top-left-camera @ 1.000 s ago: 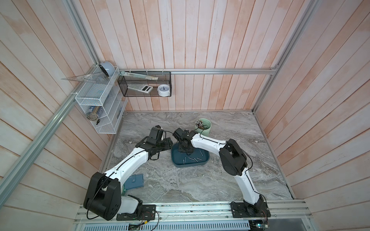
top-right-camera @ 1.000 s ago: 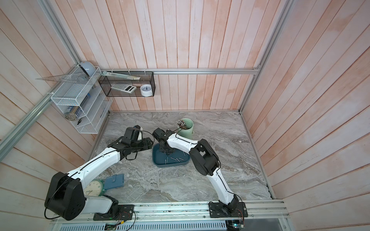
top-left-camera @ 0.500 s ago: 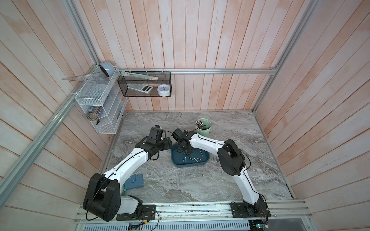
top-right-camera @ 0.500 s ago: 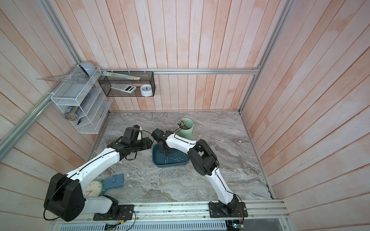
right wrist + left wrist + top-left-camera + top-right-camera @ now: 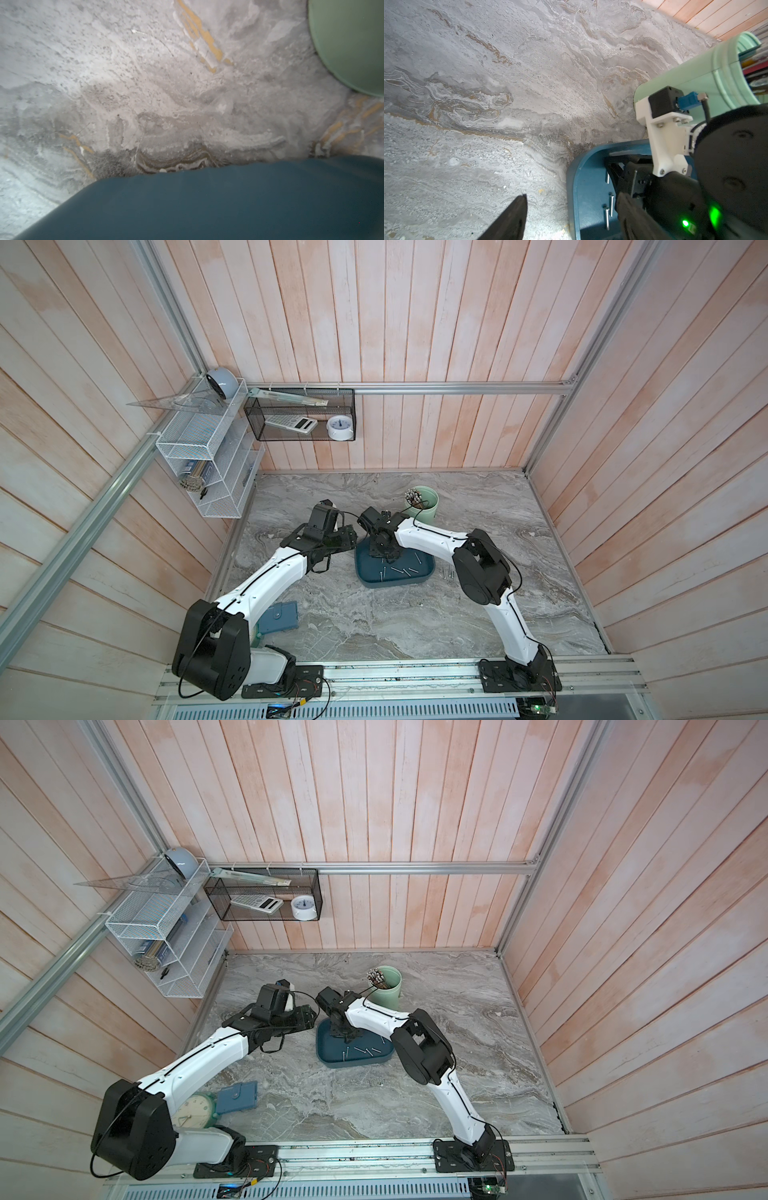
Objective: Take out the screws from the storage box
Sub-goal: Pick up the screw from the storage box.
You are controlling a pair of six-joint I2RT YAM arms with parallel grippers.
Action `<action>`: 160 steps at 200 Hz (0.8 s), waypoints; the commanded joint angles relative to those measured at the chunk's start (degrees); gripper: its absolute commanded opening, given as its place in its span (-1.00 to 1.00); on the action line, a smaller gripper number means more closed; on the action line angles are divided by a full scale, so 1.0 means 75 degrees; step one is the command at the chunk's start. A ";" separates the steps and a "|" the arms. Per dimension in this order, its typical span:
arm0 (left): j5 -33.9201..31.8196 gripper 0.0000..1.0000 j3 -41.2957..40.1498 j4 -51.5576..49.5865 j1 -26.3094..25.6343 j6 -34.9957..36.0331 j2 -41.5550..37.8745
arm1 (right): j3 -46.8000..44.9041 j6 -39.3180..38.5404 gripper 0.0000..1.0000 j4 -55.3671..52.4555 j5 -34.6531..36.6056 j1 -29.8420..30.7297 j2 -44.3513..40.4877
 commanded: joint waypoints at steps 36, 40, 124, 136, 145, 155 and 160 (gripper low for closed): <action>-0.0123 0.49 0.0122 0.0014 0.0006 0.0084 -0.0216 | -0.0523 -0.0412 -1.00 -0.0316 0.0061 -0.0032 -0.0750; -0.0115 0.49 0.0127 0.0014 0.0004 0.0094 -0.0210 | -0.0563 -0.0443 -1.00 -0.0274 0.0107 -0.0030 -0.0880; -0.0102 0.49 0.0127 0.0015 0.0000 0.0067 -0.0245 | -0.1004 -0.0792 -1.00 0.0224 0.0189 0.0241 -0.2057; -0.0105 0.49 0.0133 0.0004 -0.0001 0.0073 -0.0250 | -0.0989 -0.0817 -1.00 0.0005 0.0455 0.0243 -0.2164; -0.0102 0.49 0.0135 0.0003 0.0001 0.0073 -0.0250 | -0.1106 -0.0856 -1.00 -0.0054 0.0721 0.0234 -0.2361; -0.0096 0.49 0.0150 0.0000 -0.0002 0.0063 -0.0256 | -0.1309 -0.0948 -1.00 -0.0078 0.1008 0.0237 -0.2715; -0.0102 0.49 0.0145 -0.0010 -0.0004 0.0071 -0.0253 | -0.1428 -0.0985 -1.00 -0.0090 0.1174 0.0236 -0.2915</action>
